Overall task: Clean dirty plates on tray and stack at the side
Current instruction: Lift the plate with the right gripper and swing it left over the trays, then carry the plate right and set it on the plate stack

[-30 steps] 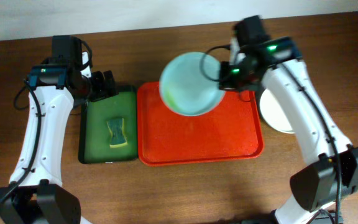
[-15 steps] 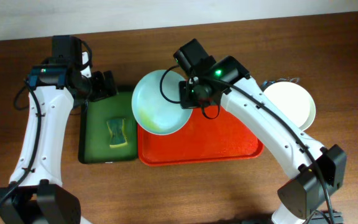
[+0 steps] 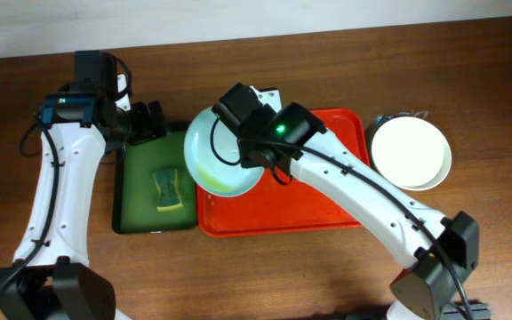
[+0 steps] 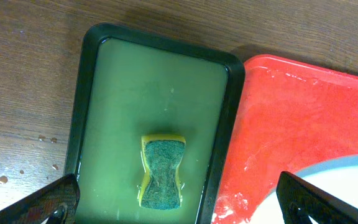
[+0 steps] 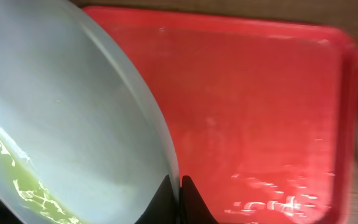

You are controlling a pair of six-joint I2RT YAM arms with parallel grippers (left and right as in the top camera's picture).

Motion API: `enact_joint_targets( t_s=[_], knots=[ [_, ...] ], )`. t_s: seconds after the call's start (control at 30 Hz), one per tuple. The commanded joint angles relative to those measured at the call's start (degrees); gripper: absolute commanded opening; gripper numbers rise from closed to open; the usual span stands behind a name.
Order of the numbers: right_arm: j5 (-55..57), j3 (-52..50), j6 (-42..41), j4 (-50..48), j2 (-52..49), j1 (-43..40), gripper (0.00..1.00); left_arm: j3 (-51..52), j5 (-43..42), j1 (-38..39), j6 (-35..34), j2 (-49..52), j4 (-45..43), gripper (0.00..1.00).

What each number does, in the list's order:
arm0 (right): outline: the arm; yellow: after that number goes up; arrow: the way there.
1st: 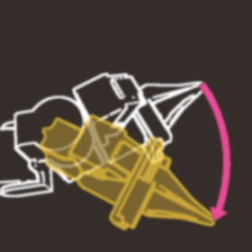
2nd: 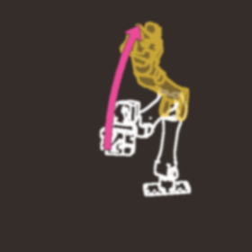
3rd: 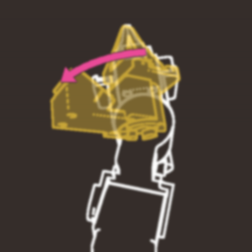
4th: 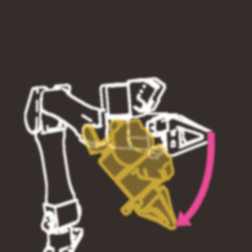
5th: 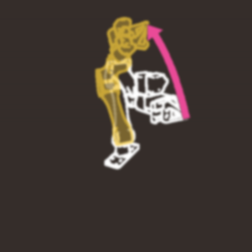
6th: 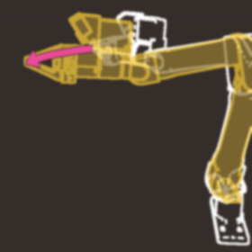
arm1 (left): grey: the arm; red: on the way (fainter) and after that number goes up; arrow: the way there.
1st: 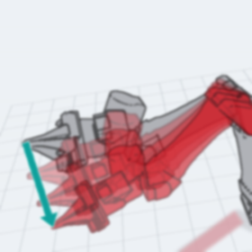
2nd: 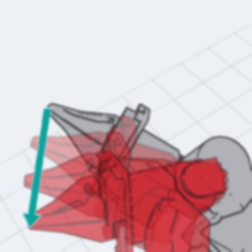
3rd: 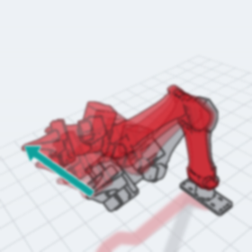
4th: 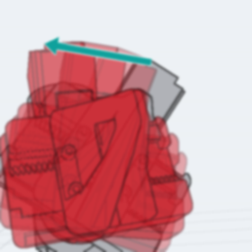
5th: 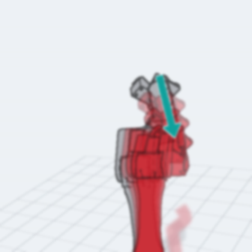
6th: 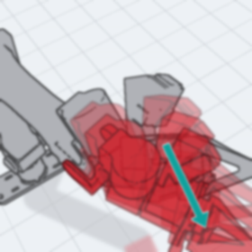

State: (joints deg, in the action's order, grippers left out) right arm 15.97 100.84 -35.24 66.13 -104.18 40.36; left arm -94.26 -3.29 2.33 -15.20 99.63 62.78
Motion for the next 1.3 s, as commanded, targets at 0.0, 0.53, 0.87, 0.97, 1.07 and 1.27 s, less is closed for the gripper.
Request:
enact_joint_targets(
  t_s=[0.0, 0.53, 0.87, 0.97, 1.07, 1.27],
  knots=[
    [-6.60, 0.96, -1.90, -3.23, -3.48, -0.24, 0.04, -0.46, 1.55, -0.09, 0.17, -0.39, -4.11, 0.98],
    [53.92, 1.09, 44.26, -42.45, -7.98, 21.11, 0.04, -2.27, -4.85, -26.88, -6.64, -5.75, 0.52, 0.99],
    [53.48, 1.07, 33.57, -41.03, -8.00, 21.14, 0.04, -2.27, -4.85, -26.88, -6.64, -5.73, 0.52, 0.99],
    [26.71, 1.07, 9.31, -25.46, -8.00, 13.20, 0.04, -2.27, -4.85, -26.88, -6.64, -5.75, 0.52, 0.99],
    [6.23, 1.07, 3.69, -20.02, -6.34, 3.19, 0.04, -2.27, -4.85, -26.88, -6.64, -5.75, 0.52, 0.99],
    [-18.27, 1.07, 5.95, -2.19, -1.38, -26.56, 0.04, -2.27, -4.85, -26.88, -6.64, -5.75, 0.55, 0.99]
  ],
)
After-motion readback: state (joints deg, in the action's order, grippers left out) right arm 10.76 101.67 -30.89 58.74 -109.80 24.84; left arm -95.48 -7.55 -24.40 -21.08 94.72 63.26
